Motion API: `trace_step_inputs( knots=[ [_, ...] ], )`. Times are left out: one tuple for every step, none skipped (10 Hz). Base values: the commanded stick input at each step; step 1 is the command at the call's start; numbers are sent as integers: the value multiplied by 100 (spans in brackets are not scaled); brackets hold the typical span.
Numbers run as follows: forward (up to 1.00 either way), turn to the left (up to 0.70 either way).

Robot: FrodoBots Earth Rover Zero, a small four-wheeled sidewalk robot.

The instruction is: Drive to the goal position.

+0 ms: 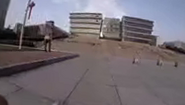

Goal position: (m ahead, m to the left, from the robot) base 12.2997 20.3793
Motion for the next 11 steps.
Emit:
trace_step_inputs(
  knots=[
    [70, 0],
    [70, 0],
    [70, 0],
    [70, 0],
    [70, 0],
    [70, 0],
    [70, 0],
    [70, 0],
    [70, 0],
    [70, 0],
    [70, 0]
  ],
)
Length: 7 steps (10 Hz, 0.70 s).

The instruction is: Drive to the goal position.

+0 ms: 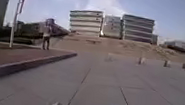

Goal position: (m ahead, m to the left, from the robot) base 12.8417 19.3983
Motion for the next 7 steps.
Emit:
trace_step_inputs(
  knots=[
    [70, 0],
    [70, 0],
    [70, 0],
    [70, 0],
    [70, 0],
    [70, 0],
    [70, 0]
  ],
)
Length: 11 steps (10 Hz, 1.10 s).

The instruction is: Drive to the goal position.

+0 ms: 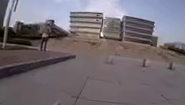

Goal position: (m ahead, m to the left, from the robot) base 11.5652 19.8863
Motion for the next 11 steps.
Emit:
trace_step_inputs(
  knots=[
    [70, 0],
    [70, 0],
    [70, 0],
    [70, 0],
    [70, 0],
    [70, 0],
    [70, 0],
    [70, 0],
    [70, 0],
    [70, 0],
    [70, 0]
  ],
)
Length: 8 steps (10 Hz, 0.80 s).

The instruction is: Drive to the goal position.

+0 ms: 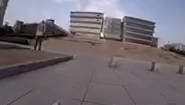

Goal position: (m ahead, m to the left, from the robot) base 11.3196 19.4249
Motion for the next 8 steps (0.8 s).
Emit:
trace_step_inputs(
  knots=[
    [70, 0],
    [70, 0],
    [70, 0],
    [70, 0],
    [70, 0],
    [70, -4],
    [70, -10],
    [70, -14]
  ],
)
